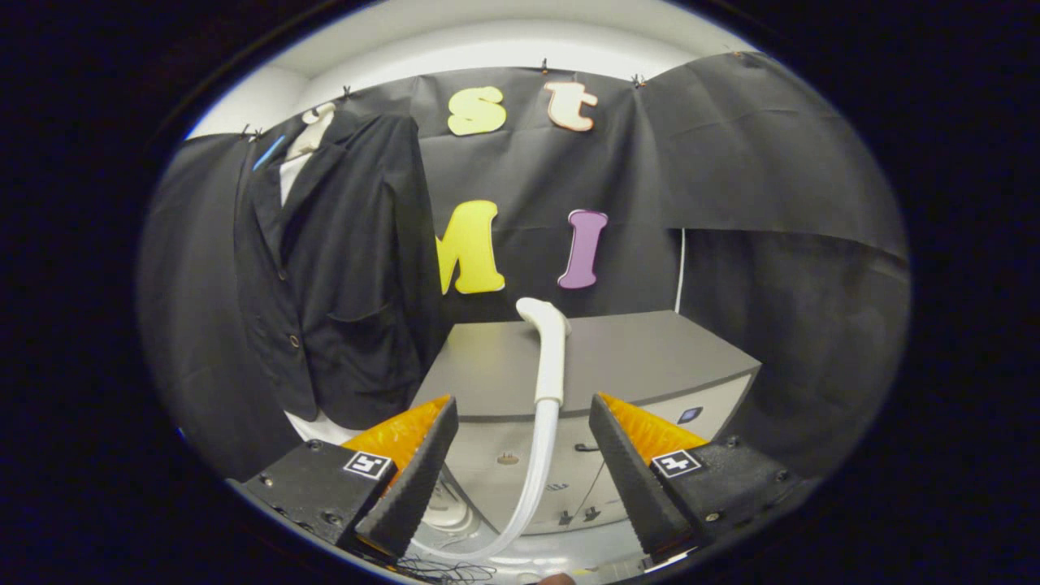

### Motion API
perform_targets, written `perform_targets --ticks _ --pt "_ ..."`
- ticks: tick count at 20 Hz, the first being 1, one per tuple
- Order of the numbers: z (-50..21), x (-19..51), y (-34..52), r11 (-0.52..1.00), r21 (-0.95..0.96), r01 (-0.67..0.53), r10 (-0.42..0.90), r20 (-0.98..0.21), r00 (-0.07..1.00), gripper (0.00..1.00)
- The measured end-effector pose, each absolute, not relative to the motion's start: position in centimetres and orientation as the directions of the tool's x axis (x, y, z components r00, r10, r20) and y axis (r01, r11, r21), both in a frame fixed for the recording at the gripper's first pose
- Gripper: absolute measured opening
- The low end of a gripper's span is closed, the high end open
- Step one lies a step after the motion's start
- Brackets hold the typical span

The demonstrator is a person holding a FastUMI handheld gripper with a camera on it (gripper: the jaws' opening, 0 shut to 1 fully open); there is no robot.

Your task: Iron the clothes twice with a garment steamer, once on the left side and once on the right side.

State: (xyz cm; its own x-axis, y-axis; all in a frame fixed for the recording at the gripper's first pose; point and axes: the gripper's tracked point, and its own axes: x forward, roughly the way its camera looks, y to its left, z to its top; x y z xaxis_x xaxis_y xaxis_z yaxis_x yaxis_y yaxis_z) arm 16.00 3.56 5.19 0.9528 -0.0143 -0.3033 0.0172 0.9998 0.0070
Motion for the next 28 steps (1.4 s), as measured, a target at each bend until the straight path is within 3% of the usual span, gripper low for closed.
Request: perform_targets --ticks 6,10,16,19,21,28 --pt "4.8 27.5 1.4 1.000 0.018 0.016 -0.007 -0.409 0.913 1.00" --pt "1.3 32.2 0.0 1.000 -0.004 0.014 -0.013 -0.564 0.826 0.98" --pt "-2.4 34.3 -1.2 0.999 0.018 0.049 -0.024 -0.681 0.732 0.79" --pt "-2.7 34.5 -0.6 0.999 0.002 0.040 -0.028 -0.702 0.712 0.54" --pt "-2.4 34.2 -0.6 0.998 0.011 0.056 -0.033 -0.689 0.724 0.44" --pt "-0.3 31.4 3.6 0.995 0.094 0.042 0.024 -0.609 0.793 0.35"
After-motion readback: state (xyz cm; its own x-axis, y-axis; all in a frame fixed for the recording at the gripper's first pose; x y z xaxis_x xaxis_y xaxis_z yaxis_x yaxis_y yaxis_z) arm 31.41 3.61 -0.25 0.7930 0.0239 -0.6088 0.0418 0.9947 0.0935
